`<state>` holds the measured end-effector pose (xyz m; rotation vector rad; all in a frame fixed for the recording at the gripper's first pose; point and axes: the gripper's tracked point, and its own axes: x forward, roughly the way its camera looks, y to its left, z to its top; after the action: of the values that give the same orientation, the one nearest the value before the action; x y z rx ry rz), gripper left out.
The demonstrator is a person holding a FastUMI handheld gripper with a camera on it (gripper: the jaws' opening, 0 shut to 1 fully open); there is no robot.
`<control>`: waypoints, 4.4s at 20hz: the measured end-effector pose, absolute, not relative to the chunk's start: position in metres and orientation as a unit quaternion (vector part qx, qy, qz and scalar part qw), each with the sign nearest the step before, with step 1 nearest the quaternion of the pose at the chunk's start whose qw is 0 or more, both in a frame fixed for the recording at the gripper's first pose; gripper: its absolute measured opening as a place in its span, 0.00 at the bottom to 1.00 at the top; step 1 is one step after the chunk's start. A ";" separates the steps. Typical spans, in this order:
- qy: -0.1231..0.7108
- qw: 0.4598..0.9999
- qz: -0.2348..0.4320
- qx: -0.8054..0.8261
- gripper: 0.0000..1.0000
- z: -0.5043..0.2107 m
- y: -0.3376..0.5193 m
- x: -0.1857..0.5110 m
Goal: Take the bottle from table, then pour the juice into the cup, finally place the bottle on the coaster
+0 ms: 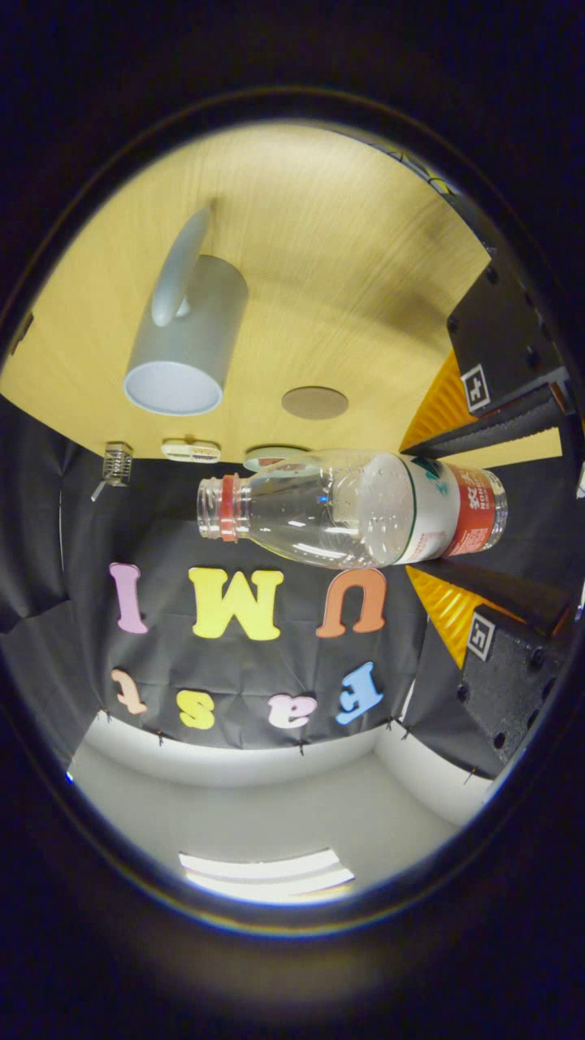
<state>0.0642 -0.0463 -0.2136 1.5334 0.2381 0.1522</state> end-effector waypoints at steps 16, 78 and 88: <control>0.082 0.639 0.059 0.762 0.74 -0.195 -0.058 0.080; 0.047 0.479 0.053 0.875 0.74 -0.108 -0.069 0.101; 0.095 0.763 0.083 0.634 0.74 -0.125 -0.049 0.076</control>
<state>0.0764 -0.0492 -0.1246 1.3776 0.2055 0.1798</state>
